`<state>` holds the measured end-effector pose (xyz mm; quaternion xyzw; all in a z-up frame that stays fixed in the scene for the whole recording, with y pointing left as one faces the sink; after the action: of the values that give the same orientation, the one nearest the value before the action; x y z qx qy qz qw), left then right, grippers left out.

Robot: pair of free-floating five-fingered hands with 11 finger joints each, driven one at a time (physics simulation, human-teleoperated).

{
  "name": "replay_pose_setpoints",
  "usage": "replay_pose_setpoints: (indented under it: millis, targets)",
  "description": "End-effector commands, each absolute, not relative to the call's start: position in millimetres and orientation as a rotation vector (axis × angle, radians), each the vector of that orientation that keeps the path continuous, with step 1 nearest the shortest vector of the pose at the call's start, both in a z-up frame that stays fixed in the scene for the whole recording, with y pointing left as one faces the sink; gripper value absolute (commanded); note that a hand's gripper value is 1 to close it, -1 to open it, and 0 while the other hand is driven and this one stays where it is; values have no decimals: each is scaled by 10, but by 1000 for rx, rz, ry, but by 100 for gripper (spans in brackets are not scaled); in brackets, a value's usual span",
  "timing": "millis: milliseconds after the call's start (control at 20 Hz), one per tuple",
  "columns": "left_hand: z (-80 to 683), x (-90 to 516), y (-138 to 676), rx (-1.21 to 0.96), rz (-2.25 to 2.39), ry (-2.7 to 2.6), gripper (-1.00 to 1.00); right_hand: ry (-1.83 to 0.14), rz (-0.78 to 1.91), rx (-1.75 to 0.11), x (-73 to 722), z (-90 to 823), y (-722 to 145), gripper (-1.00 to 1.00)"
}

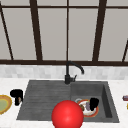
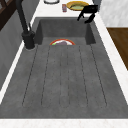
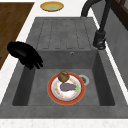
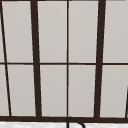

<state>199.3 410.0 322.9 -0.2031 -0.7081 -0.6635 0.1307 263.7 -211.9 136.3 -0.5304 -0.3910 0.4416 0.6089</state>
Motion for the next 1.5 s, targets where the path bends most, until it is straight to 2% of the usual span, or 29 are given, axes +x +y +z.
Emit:
replay_pose_setpoints:
  millis: [0, 800, 1450]
  targets:
    - [3329, 2158, 3838, -572, -1967, -2025, 100, -903, 1020, -1225, 2637, 1363, -2119, 0]
    - [3489, 2782, 2625, -566, -1959, -2039, 100, -903, 1020, -1225, 2637, 1363, -2119, 0]
    - [3282, 3300, 1575, -573, -1948, -2041, 100, -903, 1020, -1225, 2637, 1363, -2119, 0]
